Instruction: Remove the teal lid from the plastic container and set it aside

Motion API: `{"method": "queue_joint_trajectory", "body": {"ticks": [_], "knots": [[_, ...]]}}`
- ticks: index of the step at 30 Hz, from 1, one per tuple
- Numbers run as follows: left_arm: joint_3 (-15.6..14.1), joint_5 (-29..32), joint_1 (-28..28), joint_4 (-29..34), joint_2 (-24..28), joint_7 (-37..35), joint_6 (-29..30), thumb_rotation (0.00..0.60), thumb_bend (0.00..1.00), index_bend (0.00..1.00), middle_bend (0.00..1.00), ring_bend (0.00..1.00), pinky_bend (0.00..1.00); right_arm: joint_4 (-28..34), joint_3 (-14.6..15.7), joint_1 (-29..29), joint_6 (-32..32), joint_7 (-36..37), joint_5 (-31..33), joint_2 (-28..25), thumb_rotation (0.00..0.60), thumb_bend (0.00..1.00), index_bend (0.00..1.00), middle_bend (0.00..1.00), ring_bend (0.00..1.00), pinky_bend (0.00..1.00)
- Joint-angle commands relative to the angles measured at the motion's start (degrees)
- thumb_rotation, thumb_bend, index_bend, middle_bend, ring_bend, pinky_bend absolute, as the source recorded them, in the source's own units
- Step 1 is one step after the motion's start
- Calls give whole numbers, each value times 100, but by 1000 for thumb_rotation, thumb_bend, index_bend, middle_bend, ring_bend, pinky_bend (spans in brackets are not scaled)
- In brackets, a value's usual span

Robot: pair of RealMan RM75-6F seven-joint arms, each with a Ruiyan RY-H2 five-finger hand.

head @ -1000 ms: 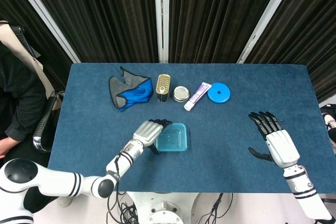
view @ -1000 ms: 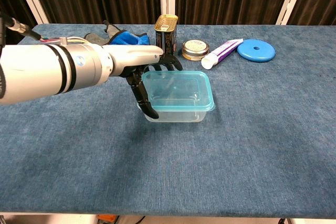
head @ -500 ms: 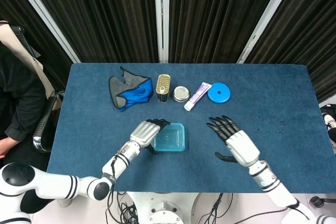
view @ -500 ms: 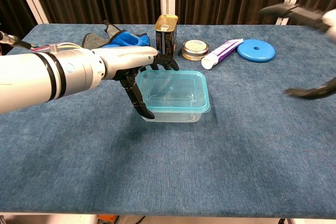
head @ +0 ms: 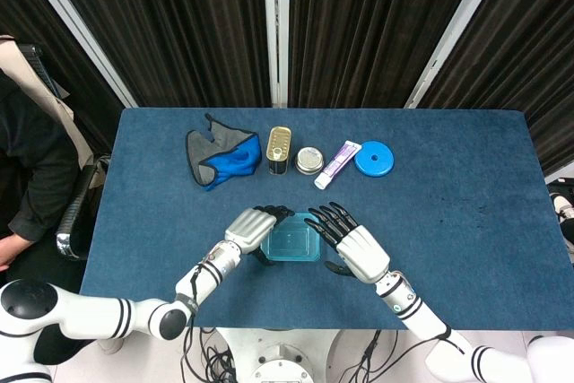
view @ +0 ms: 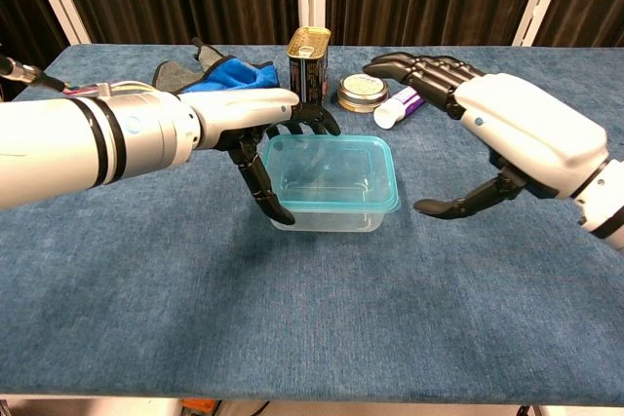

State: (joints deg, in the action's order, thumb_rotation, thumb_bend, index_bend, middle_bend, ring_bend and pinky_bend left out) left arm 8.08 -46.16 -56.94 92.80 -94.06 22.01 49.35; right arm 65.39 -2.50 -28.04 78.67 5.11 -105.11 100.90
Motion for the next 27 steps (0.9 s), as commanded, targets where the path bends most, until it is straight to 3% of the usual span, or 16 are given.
{"method": "queue_joint_trajectory", "body": {"ticks": [1, 13, 27], "knots": [[9, 4, -5, -10, -3, -31, -44, 600, 0, 172, 247, 238, 263, -438, 2, -29, 306, -13, -65, 380, 600, 53, 0, 0, 0, 0], [15, -28, -6, -21, 9, -90, -101, 600, 0, 168, 244, 237, 263, -1301, 143, -19, 573, 341, 79, 931, 600, 54, 0, 0, 0, 0], [8, 11, -24, -26, 13, -100, -139, 600, 0, 160, 242, 237, 263, -1484, 256, -43, 703, 499, 182, 1000, 600, 54, 0, 0, 0, 0]]}}
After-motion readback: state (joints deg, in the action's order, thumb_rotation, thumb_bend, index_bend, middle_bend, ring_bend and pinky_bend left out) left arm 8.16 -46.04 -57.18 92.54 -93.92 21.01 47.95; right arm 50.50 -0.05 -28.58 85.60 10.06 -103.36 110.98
